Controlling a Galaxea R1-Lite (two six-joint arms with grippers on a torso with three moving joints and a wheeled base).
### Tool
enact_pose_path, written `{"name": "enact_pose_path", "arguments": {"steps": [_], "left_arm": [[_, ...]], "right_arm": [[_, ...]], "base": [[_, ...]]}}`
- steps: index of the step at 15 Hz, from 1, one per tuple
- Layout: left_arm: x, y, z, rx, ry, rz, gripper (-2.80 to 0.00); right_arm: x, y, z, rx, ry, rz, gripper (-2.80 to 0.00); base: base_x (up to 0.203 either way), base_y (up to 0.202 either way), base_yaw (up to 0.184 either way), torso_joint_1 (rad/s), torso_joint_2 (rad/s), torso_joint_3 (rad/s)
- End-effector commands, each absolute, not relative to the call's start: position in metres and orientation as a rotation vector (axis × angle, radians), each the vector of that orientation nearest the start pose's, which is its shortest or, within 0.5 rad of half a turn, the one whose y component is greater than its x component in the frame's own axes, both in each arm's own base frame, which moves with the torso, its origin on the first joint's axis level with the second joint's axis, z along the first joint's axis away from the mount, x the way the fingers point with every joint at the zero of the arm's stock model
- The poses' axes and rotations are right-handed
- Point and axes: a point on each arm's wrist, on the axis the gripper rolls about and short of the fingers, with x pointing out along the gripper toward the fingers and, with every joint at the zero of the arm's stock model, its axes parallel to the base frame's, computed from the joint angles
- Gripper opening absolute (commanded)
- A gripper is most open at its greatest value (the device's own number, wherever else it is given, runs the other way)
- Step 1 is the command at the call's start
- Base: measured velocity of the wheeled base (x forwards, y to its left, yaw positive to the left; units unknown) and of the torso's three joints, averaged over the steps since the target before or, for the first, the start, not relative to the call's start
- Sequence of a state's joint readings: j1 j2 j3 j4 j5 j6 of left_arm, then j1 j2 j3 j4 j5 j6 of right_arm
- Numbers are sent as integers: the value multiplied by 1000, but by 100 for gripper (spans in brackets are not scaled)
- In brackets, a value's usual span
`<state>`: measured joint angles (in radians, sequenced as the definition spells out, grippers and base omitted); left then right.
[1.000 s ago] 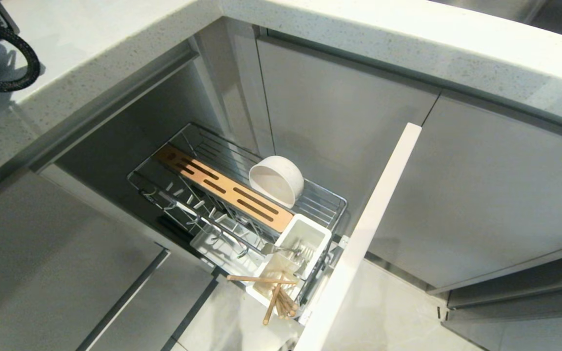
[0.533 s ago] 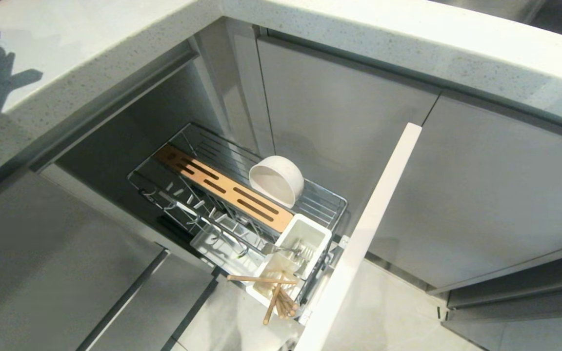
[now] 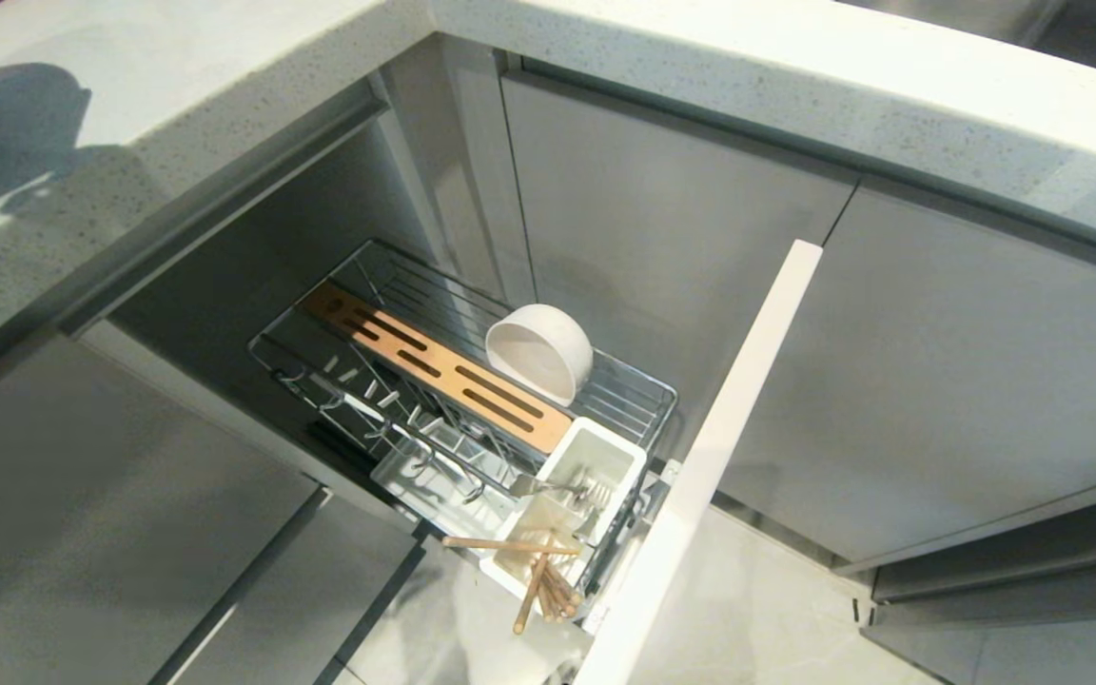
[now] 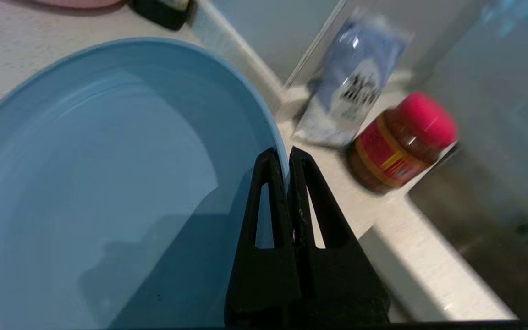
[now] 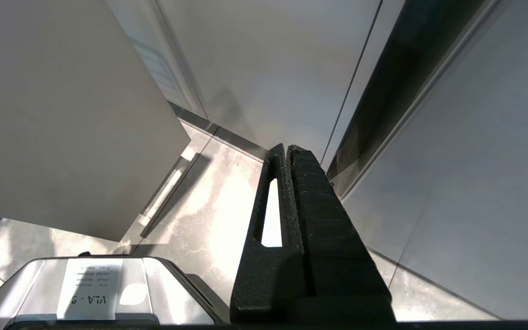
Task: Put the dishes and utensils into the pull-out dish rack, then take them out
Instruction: Pick up the plate and place it in the cupboard
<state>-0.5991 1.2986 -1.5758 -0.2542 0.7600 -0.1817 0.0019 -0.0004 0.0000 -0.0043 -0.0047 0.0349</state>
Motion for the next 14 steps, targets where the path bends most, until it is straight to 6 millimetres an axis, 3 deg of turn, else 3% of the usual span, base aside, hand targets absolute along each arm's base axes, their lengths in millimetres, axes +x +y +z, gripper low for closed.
{"name": "enact_pose_path", "arguments": {"steps": [1, 8, 11, 14], "left_arm": [[129, -85, 466, -576, -463, 71, -280], [115, -128, 485, -756, -573, -53, -280], [101, -143, 484, -802, -547, -148, -280], [83, -166, 470, -794, -451, -277, -280]], "right_arm": [[-23, 0, 75, 35, -7, -2, -280], [-23, 0, 75, 34, -6, -1, -280], [-23, 0, 75, 35, -8, -1, -280], [-23, 0, 75, 34, -7, -2, -280]], "base": [[0, 0, 0, 0, 0, 0], [0, 0, 0, 0, 0, 0], [0, 0, 0, 0, 0, 0], [0, 0, 0, 0, 0, 0]]}}
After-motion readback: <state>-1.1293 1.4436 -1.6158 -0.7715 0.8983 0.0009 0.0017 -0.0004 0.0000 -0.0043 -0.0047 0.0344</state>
